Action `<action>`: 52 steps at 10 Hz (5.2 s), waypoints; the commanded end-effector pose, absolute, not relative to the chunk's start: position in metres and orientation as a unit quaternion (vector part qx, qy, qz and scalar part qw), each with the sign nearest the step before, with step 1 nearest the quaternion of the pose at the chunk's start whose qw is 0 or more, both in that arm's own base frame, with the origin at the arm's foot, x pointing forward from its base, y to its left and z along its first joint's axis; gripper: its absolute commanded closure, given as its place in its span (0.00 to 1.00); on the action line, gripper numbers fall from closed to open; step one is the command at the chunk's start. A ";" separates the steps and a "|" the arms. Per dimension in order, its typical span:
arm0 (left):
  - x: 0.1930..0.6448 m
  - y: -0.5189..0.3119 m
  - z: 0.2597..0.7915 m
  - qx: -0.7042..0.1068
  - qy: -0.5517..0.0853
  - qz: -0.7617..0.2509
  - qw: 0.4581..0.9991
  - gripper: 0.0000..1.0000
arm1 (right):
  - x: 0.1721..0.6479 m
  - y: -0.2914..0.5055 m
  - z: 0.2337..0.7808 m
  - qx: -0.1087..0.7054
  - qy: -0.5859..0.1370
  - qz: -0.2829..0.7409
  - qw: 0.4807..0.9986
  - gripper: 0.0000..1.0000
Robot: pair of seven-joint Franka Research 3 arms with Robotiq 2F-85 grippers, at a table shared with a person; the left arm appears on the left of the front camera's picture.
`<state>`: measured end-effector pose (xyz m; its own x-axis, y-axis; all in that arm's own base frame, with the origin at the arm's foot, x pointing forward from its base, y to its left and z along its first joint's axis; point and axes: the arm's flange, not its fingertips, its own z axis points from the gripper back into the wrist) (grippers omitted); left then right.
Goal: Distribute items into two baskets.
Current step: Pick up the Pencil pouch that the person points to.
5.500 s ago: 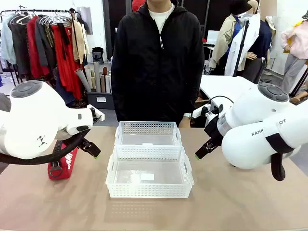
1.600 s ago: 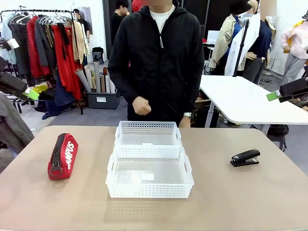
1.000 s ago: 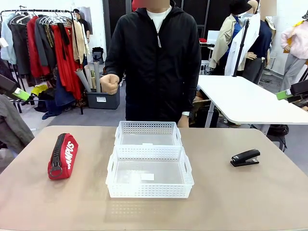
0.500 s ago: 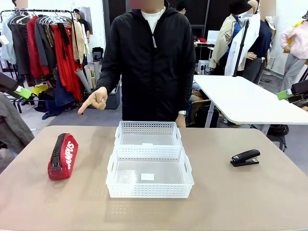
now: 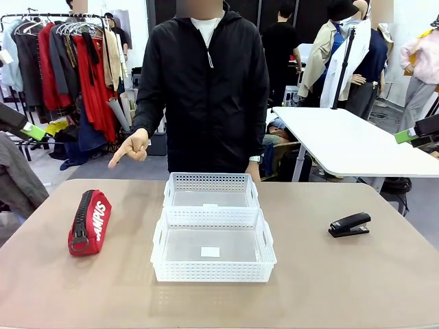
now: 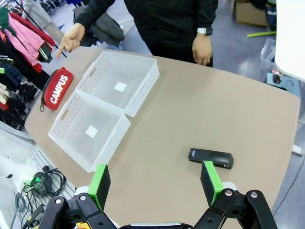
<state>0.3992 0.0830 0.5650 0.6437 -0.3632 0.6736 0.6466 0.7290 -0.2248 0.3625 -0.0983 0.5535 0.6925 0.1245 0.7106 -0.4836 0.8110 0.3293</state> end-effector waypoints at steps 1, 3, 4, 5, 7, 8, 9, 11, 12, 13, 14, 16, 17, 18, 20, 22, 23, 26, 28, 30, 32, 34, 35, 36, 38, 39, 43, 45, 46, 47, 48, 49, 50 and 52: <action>0.399 0.084 0.565 -0.229 -0.307 -0.289 0.877 0.00 | 0.364 -0.099 0.553 0.260 -0.357 0.176 0.880 0.00; 0.399 0.084 0.565 -0.229 -0.307 -0.289 0.877 0.00 | 0.364 -0.099 0.553 0.260 -0.357 0.176 0.880 0.00; 0.399 0.084 0.565 -0.229 -0.307 -0.289 0.877 0.00 | 0.364 -0.099 0.553 0.260 -0.357 0.176 0.880 0.00; 0.399 0.084 0.565 -0.229 -0.307 -0.289 0.877 0.00 | 0.364 -0.099 0.553 0.260 -0.357 0.176 0.880 0.00; 0.399 0.083 0.565 -0.229 -0.309 -0.288 0.877 0.00 | 0.364 -0.099 0.553 0.260 -0.357 0.176 0.880 0.00; 0.406 0.075 0.564 -0.220 -0.297 -0.278 0.887 0.00 | 0.364 -0.099 0.553 0.260 -0.357 0.176 0.880 0.00; 0.415 0.066 0.563 -0.214 -0.278 -0.268 0.897 0.00 | 0.364 -0.099 0.553 0.260 -0.357 0.176 0.880 0.00; 0.430 0.043 0.563 -0.199 -0.236 -0.259 0.915 0.00 | 0.364 -0.099 0.553 0.260 -0.357 0.176 0.880 0.00; 0.438 0.032 0.560 -0.186 -0.213 -0.246 0.927 0.00 | 0.364 -0.099 0.553 0.260 -0.357 0.176 0.880 0.00; 0.446 0.020 0.556 -0.166 -0.193 -0.230 0.939 0.00 | 0.364 -0.099 0.553 0.260 -0.357 0.176 0.880 0.00; 0.453 0.010 0.549 -0.157 -0.172 -0.218 0.948 0.00 | 0.364 -0.099 0.553 0.260 -0.357 0.176 0.880 0.00; 0.469 -0.007 0.530 -0.122 -0.134 -0.167 0.969 0.00 | 0.364 -0.099 0.553 0.260 -0.357 0.176 0.880 0.00; 0.474 -0.012 0.522 -0.111 -0.126 -0.151 0.974 0.00 | 0.364 -0.099 0.553 0.260 -0.357 0.176 0.880 0.00; 0.480 -0.016 0.513 -0.096 -0.116 -0.128 0.980 0.00 | 0.364 -0.099 0.553 0.260 -0.357 0.176 0.880 0.00; 0.491 -0.024 0.496 -0.064 -0.112 -0.073 0.989 0.00 | 0.364 -0.099 0.553 0.260 -0.357 0.176 0.880 0.00; 0.500 -0.028 0.478 -0.029 -0.122 -0.022 0.992 0.00 | 0.364 -0.099 0.553 0.260 -0.357 0.176 0.880 0.00; 0.501 -0.029 0.470 -0.025 -0.111 -0.024 0.993 0.00 | 0.364 -0.099 0.553 0.260 -0.357 0.176 0.880 0.00; 0.506 -0.031 0.443 -0.013 -0.089 0.009 0.996 0.00 | 0.364 -0.099 0.553 0.260 -0.357 0.176 0.880 0.00; 0.507 -0.032 0.422 -0.014 -0.065 0.016 0.998 0.00 | 0.364 -0.099 0.553 0.260 -0.357 0.176 0.880 0.00; 0.507 -0.033 0.403 -0.022 -0.046 0.022 0.998 0.00 | 0.364 -0.099 0.553 0.260 -0.357 0.176 0.880 0.00; 0.506 -0.036 0.389 -0.027 -0.036 0.020 0.999 0.00 | 0.364 -0.099 0.553 0.260 -0.357 0.176 0.880 0.00; 0.506 -0.036 0.372 -0.030 -0.022 0.021 0.999 0.00 | 0.364 -0.099 0.553 0.260 -0.357 0.176 0.880 0.00; 0.506 -0.037 0.366 -0.036 -0.016 0.022 0.999 0.00 | 0.364 -0.099 0.553 0.260 -0.357 0.176 0.880 0.00; 0.506 -0.038 0.359 -0.033 -0.007 0.023 0.999 0.00 | 0.364 -0.099 0.553 0.260 -0.357 0.176 0.880 0.00; 0.507 -0.038 0.355 -0.040 -0.001 0.019 0.999 0.00 | 0.364 -0.099 0.553 0.260 -0.357 0.176 0.880 0.00; 0.508 -0.039 0.356 -0.040 -0.004 0.019 0.999 0.00 | 0.364 -0.099 0.553 0.260 -0.357 0.176 0.880 0.00; 0.511 -0.038 0.354 -0.053 0.001 0.012 0.999 0.48 | 0.364 -0.099 0.553 0.260 -0.357 0.176 0.880 0.00; 0.511 -0.038 0.354 -0.057 0.009 0.010 0.998 0.86 | 0.364 -0.099 0.553 0.260 -0.357 0.176 0.880 0.00; 0.512 -0.039 0.354 -0.059 0.011 0.009 0.998 1.00 | 0.364 -0.099 0.553 0.260 -0.357 0.176 0.880 0.00; 0.512 -0.039 0.353 -0.059 0.014 0.008 0.998 1.00 | 0.364 -0.099 0.553 0.260 -0.357 0.176 0.880 0.00; 0.512 -0.039 0.353 -0.060 0.016 0.008 0.998 1.00 | 0.364 -0.099 0.553 0.260 -0.357 0.176 0.880 0.00; 0.514 -0.040 0.352 -0.063 0.014 0.022 0.998 1.00 | 0.364 -0.099 0.553 0.260 -0.357 0.176 0.880 0.00; 0.513 -0.040 0.351 -0.071 0.012 0.012 0.997 1.00 | 0.364 -0.099 0.553 0.260 -0.357 0.176 0.880 0.00; 0.512 -0.040 0.351 -0.071 0.012 0.006 0.997 1.00 | 0.364 -0.099 0.553 0.260 -0.357 0.176 0.880 0.00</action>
